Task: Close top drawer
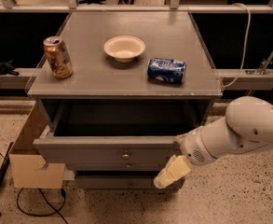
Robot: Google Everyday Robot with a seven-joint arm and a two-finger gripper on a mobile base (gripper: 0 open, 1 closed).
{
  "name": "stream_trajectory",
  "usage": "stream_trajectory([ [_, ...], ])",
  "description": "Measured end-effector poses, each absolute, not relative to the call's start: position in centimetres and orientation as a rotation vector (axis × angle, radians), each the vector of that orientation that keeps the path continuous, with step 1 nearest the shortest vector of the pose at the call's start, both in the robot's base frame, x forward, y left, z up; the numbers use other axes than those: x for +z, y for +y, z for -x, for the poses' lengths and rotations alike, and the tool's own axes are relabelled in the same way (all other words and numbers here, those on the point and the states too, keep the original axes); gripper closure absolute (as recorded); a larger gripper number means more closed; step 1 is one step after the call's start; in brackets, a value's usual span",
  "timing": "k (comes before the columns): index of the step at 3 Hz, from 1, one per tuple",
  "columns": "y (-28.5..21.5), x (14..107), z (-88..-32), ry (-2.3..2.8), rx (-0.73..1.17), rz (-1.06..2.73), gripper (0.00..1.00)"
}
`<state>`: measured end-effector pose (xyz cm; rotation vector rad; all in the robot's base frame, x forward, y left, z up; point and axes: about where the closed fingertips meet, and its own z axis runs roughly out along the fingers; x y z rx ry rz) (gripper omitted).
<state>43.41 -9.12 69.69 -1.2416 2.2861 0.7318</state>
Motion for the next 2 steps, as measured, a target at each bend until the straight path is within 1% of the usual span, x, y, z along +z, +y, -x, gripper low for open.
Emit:
stream_trajectory([
  [1,-9.10,69.49,-43.02,2.293,0.742,1.238,0.19],
  [2,-9.10,69.49,-43.03,2.293,0.741,1.238,0.42],
])
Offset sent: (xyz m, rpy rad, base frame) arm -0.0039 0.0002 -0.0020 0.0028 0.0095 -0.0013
